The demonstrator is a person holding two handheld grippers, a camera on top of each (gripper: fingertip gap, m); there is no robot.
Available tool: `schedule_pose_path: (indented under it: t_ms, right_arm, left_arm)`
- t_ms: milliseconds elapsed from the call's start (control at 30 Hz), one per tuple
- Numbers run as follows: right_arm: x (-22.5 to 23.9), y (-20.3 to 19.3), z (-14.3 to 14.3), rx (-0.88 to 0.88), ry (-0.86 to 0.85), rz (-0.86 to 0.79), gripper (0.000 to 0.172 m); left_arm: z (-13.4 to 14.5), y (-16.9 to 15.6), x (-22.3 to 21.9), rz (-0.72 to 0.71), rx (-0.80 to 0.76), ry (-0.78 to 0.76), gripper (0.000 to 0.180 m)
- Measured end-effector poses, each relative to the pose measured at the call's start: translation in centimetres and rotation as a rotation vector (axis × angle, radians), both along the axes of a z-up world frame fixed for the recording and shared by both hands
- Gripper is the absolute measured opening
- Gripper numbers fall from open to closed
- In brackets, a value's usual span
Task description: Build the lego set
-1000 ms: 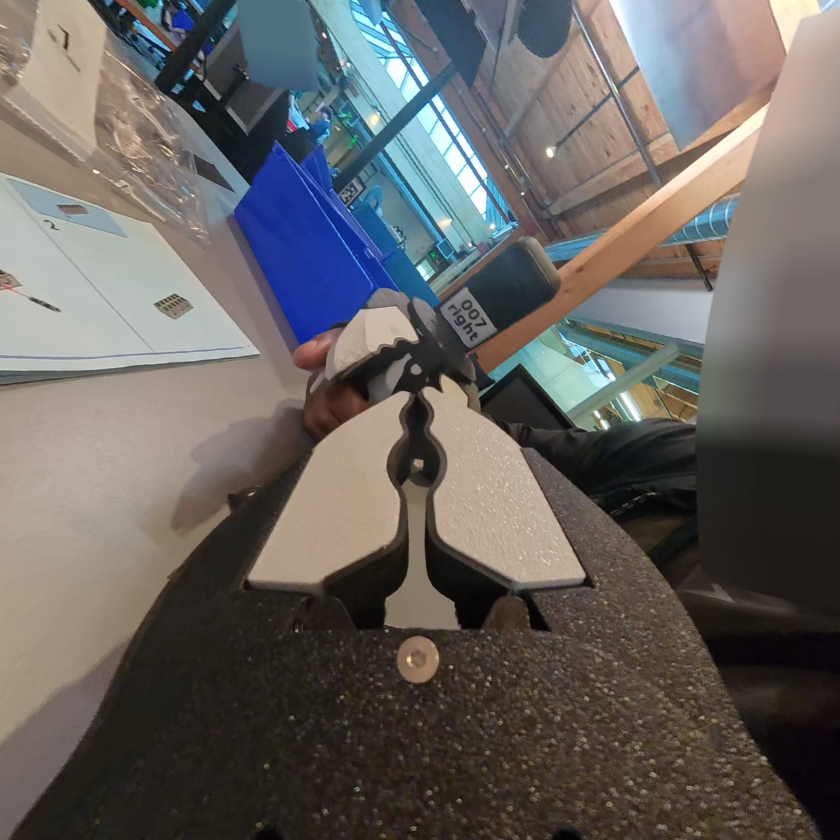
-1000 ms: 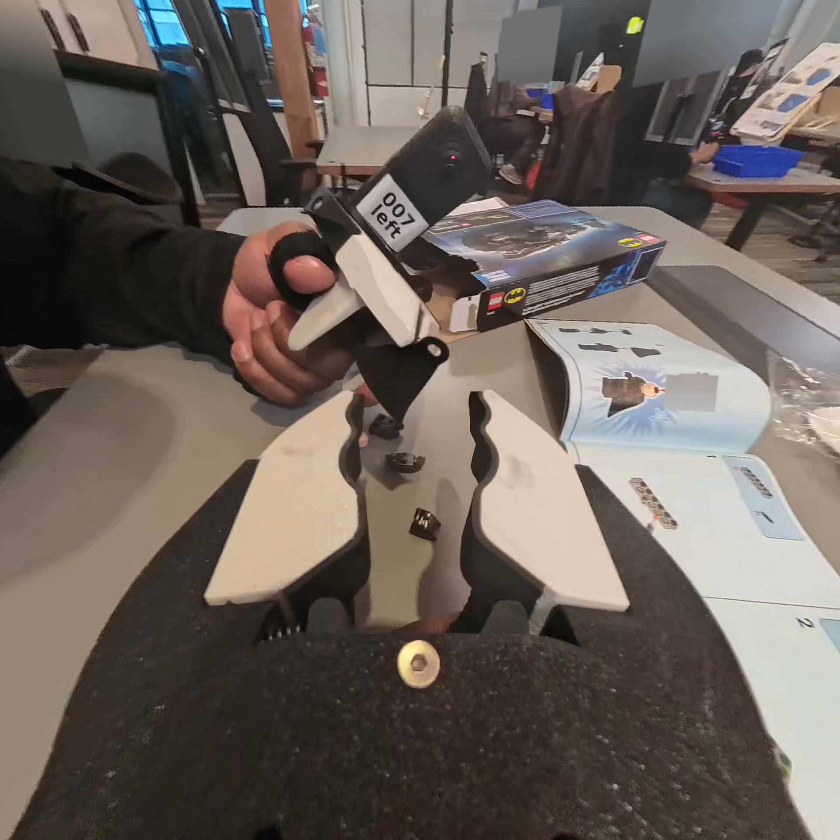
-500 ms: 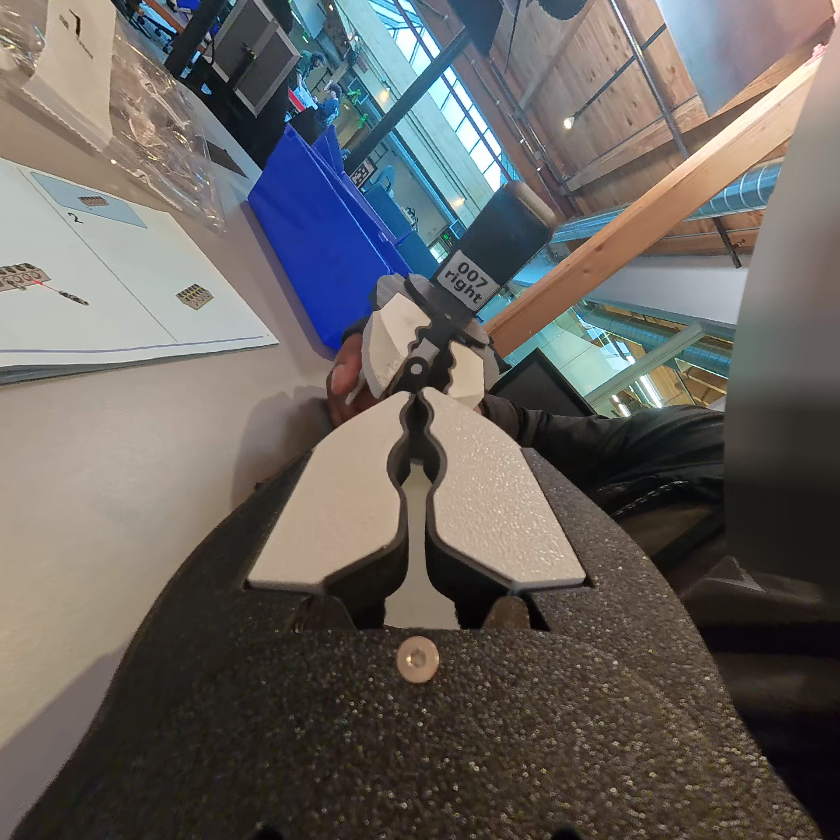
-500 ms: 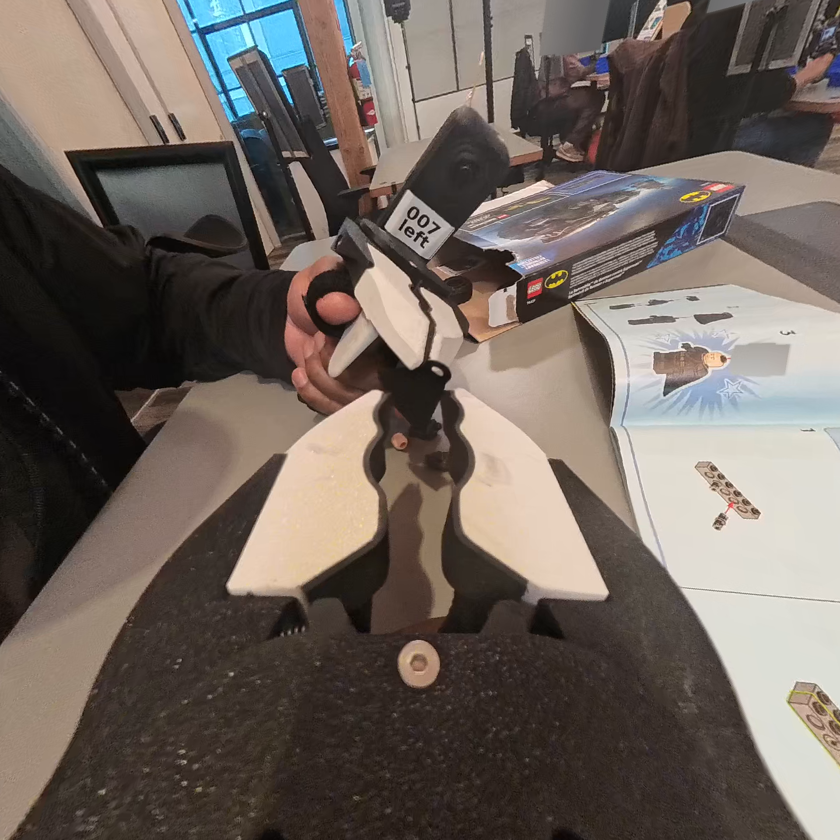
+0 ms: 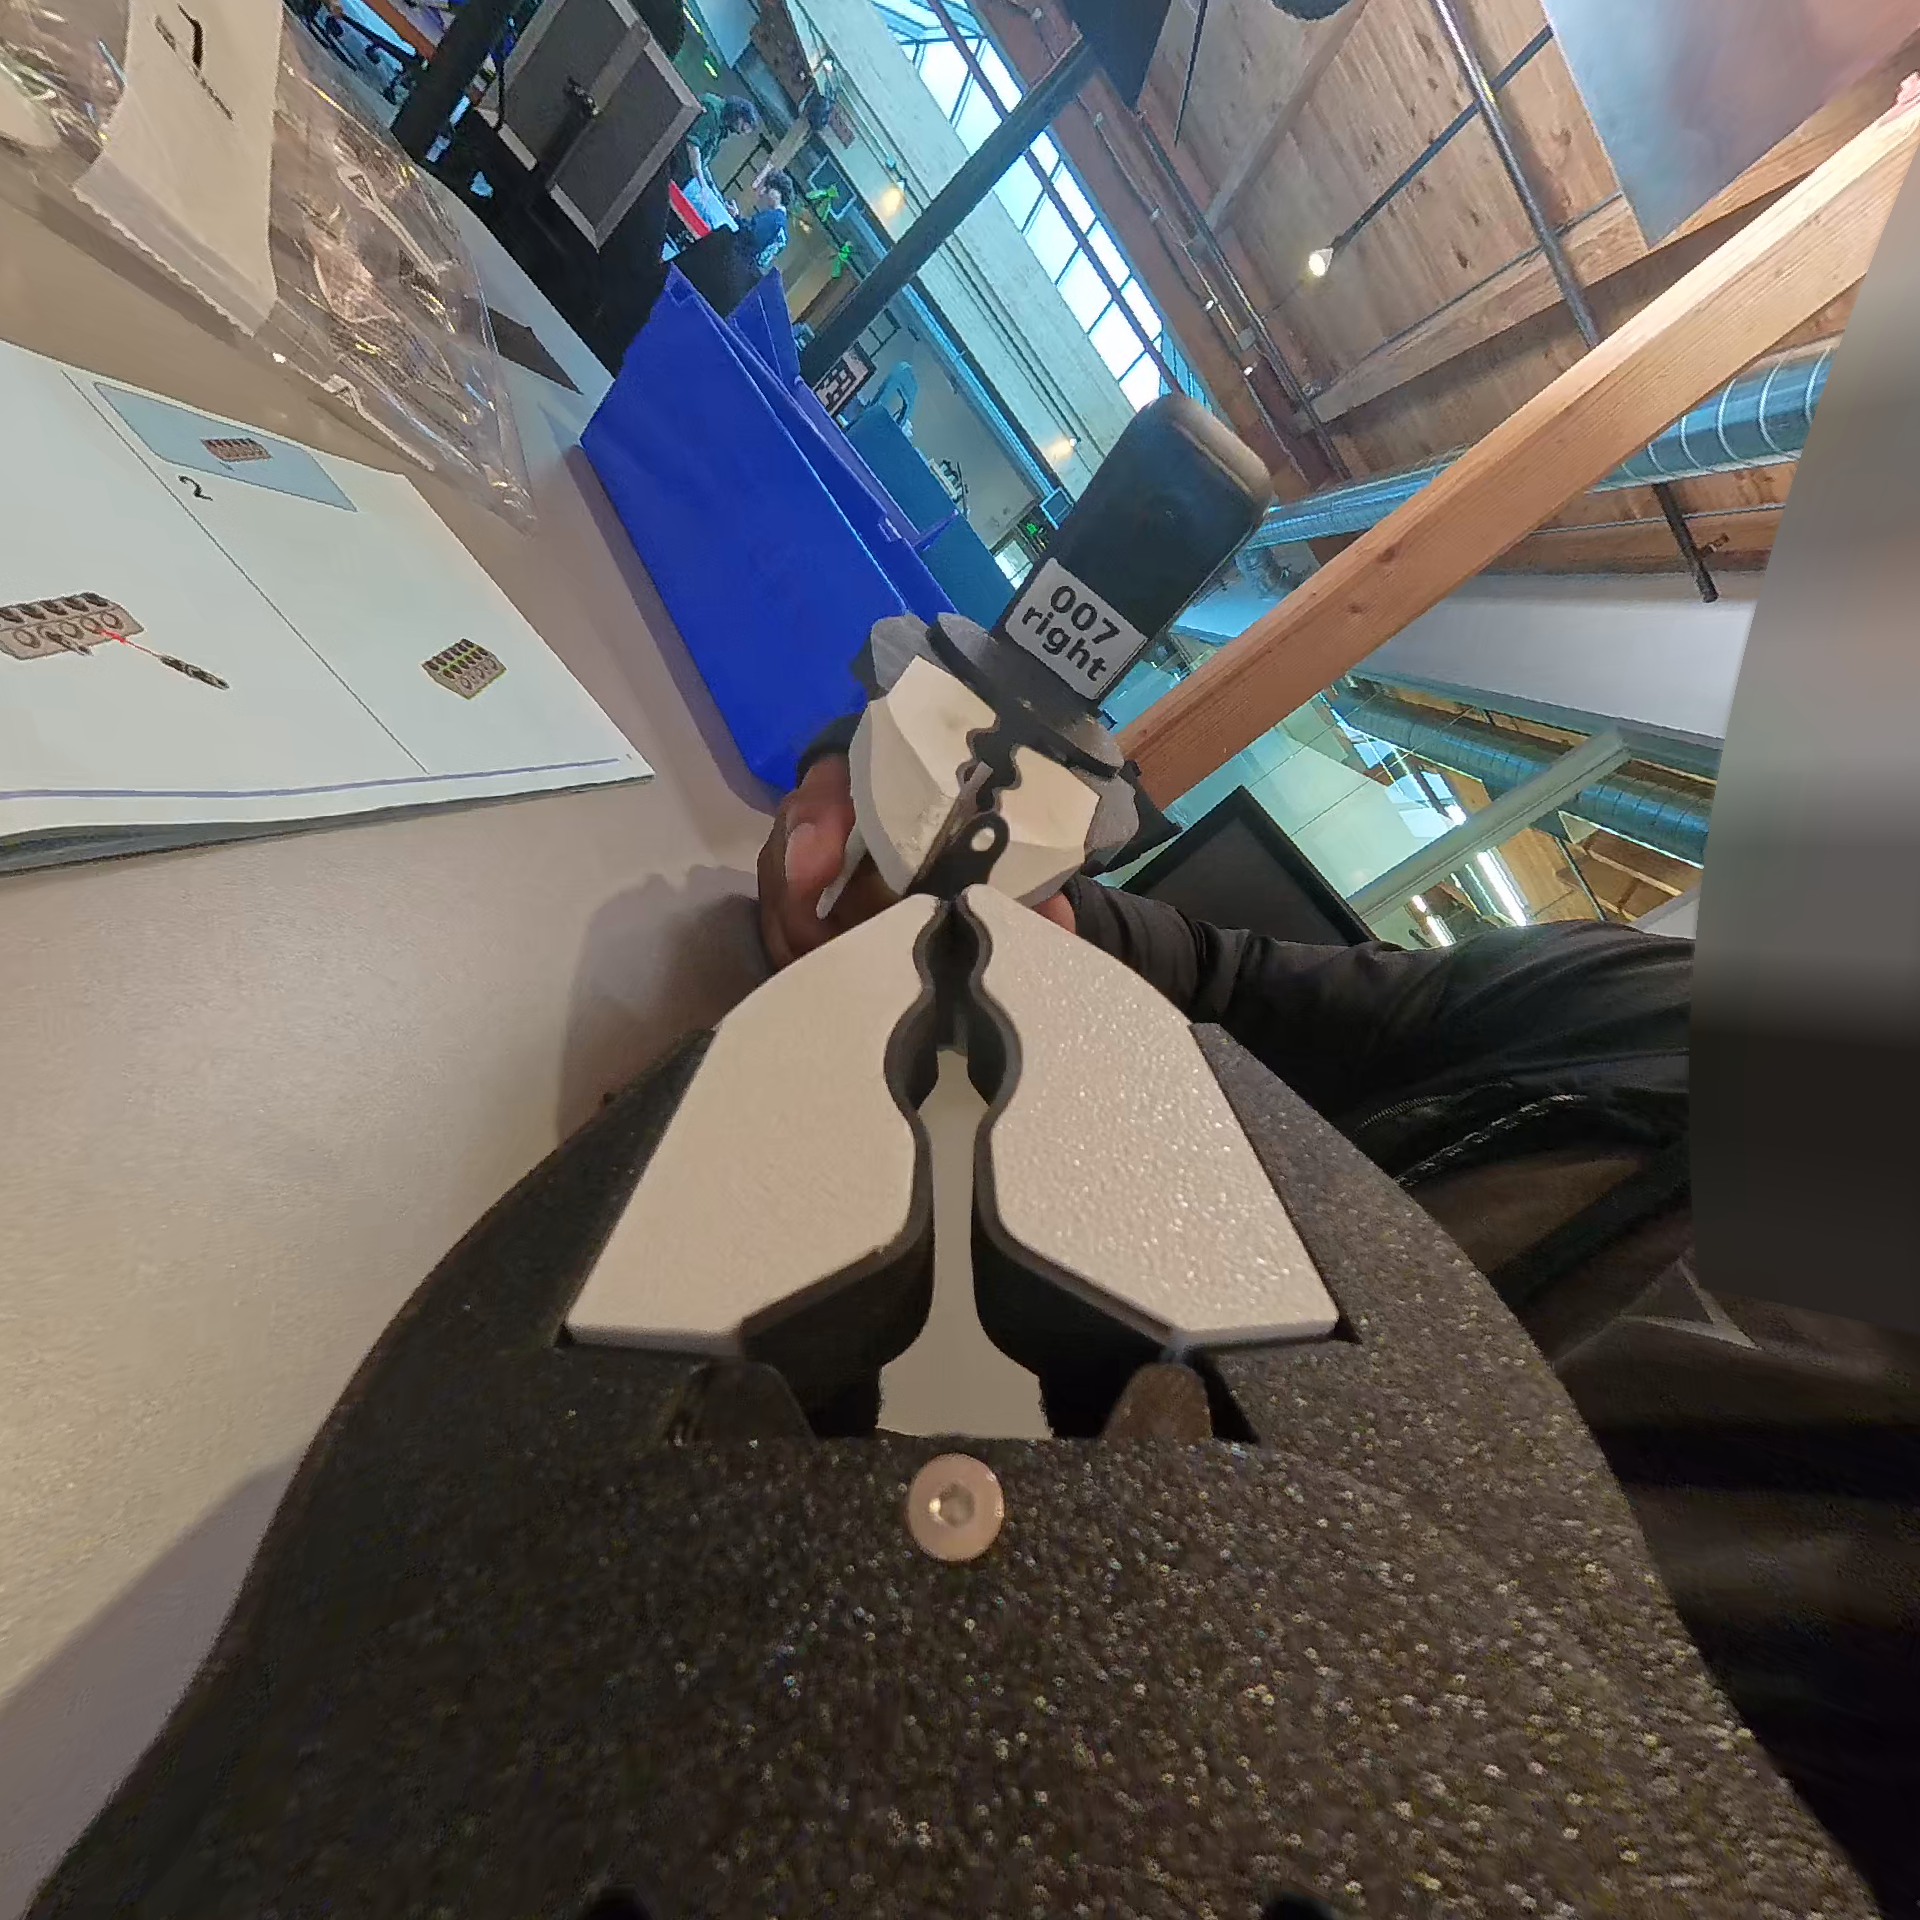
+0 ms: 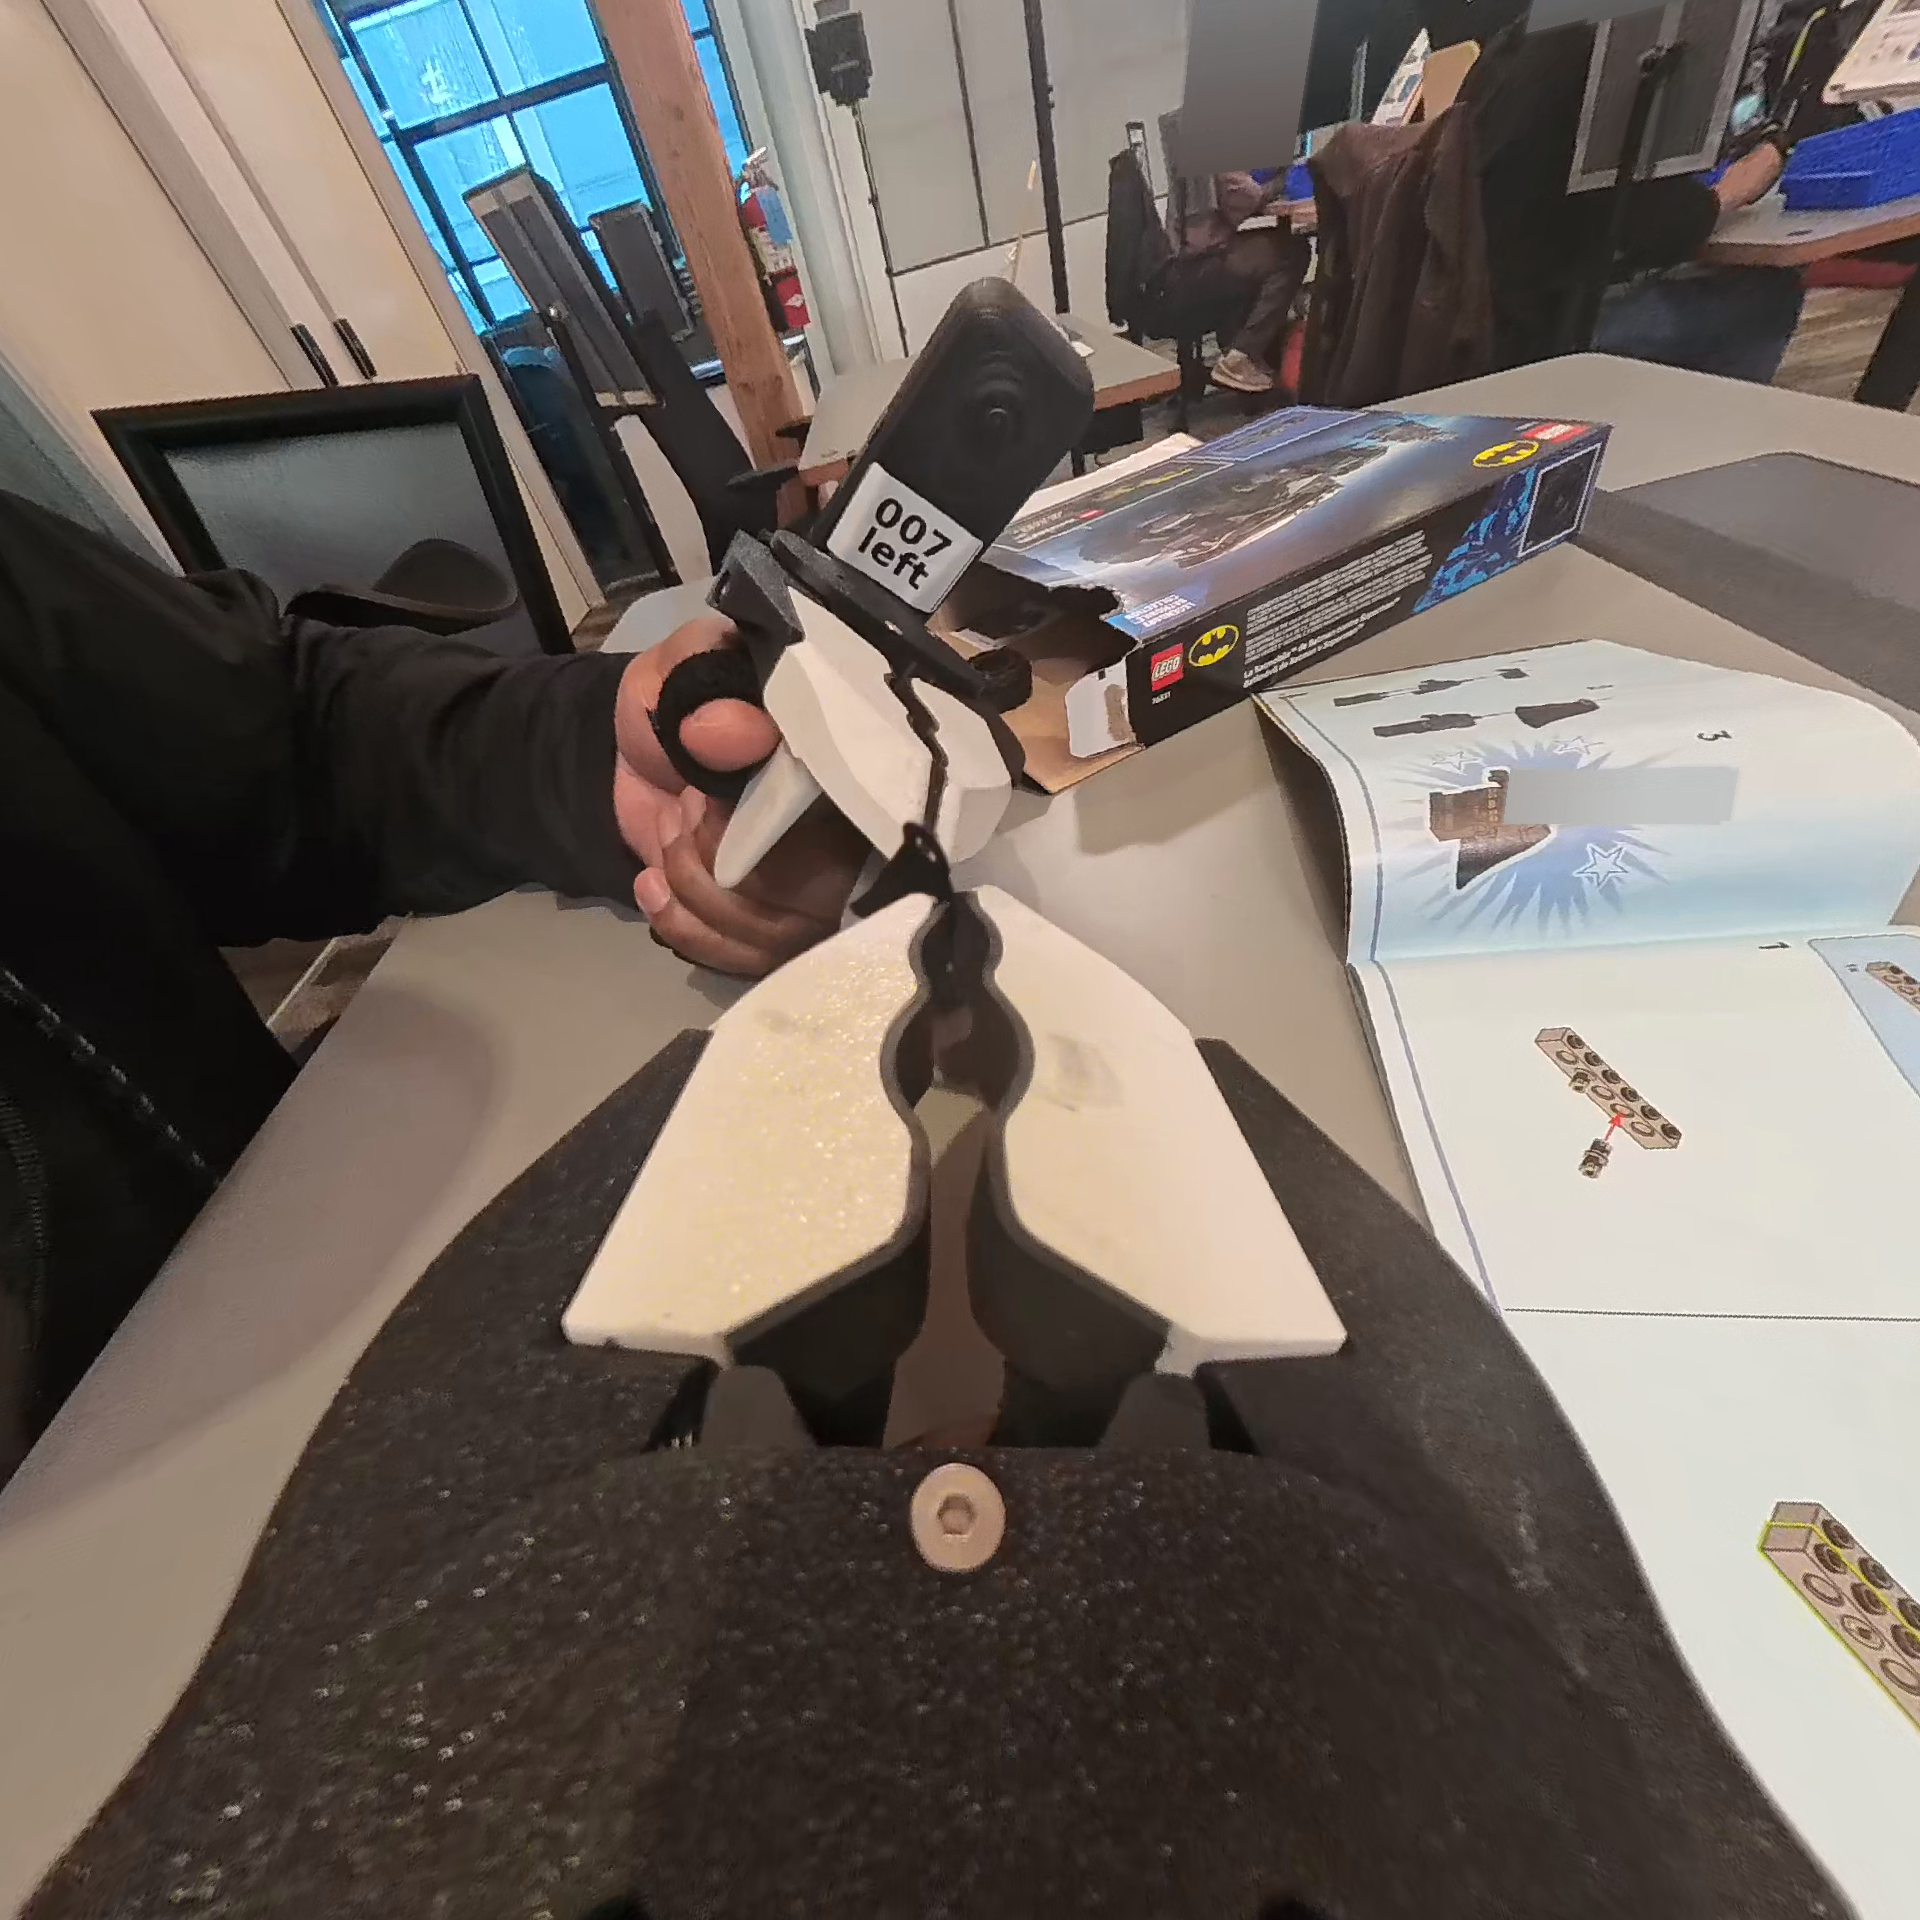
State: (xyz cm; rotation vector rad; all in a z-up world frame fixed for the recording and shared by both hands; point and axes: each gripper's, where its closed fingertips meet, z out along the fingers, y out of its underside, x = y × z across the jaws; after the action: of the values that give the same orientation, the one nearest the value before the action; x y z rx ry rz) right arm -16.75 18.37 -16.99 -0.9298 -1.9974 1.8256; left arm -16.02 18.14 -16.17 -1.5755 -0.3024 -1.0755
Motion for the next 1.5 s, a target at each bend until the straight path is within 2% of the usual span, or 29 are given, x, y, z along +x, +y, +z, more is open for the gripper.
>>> schedule_pose_path:
  t_ms: [167, 267, 333, 500, 533, 600, 700, 900, 1233, 1500]
  right_arm:
    - [-0.4, 0.5, 0.0, -0.009, -0.001, -0.036, 0.000]
    - [-0.8, 1.1, 0.0, 0.006, 0.005, -0.084, 0.001]
    - [-1.3, 1.7, -0.5, 0.070, 0.014, -0.136, 0.001]
    - [-2.0, 2.3, -2.1, 0.315, 0.054, -0.238, 0.000]
    - [-2.0, 2.1, -2.4, 0.358, 0.066, -0.240, 0.000]
    - [-1.9, 1.6, -2.9, 0.432, 0.088, -0.234, 0.000]
    - [-1.8, 1.0, -3.4, 0.503, 0.109, -0.227, 0.000]
    - [-1.9, 0.8, -3.7, 0.516, 0.098, -0.215, 0.000]
    - [-1.9, 0.1, -5.0, 0.626, 0.099, -0.192, 0.000]
    - [-1.6, 0.3, -5.0, 0.715, 0.179, -0.246, 0.000]
  left_arm:
    - [-0.1, 0.0, 0.0, 0.001, -0.007, 0.010, 0.000]
    - [-0.4, 0.0, -0.6, 0.037, -0.033, 0.128, 0.000]
    - [-1.2, -0.1, -1.2, 0.066, -0.094, 0.322, 0.002]
    - [-6.5, -2.1, -2.7, -0.006, -0.399, 0.950, 0.033]
    - [-7.0, -2.2, -3.3, 0.000, -0.419, 1.043, 0.036]
    - [-7.8, -2.5, -3.2, -0.037, -0.428, 1.133, 0.036]
    - [-8.6, -2.7, -2.3, -0.109, -0.415, 1.169, 0.036]
    - [-9.7, -2.9, -2.3, -0.176, -0.398, 1.215, 0.036]
    - [-9.8, -2.4, -1.7, -0.257, -0.333, 1.213, 0.027]
    - [-9.6, -1.9, -1.4, -0.192, -0.344, 1.233, 0.021]
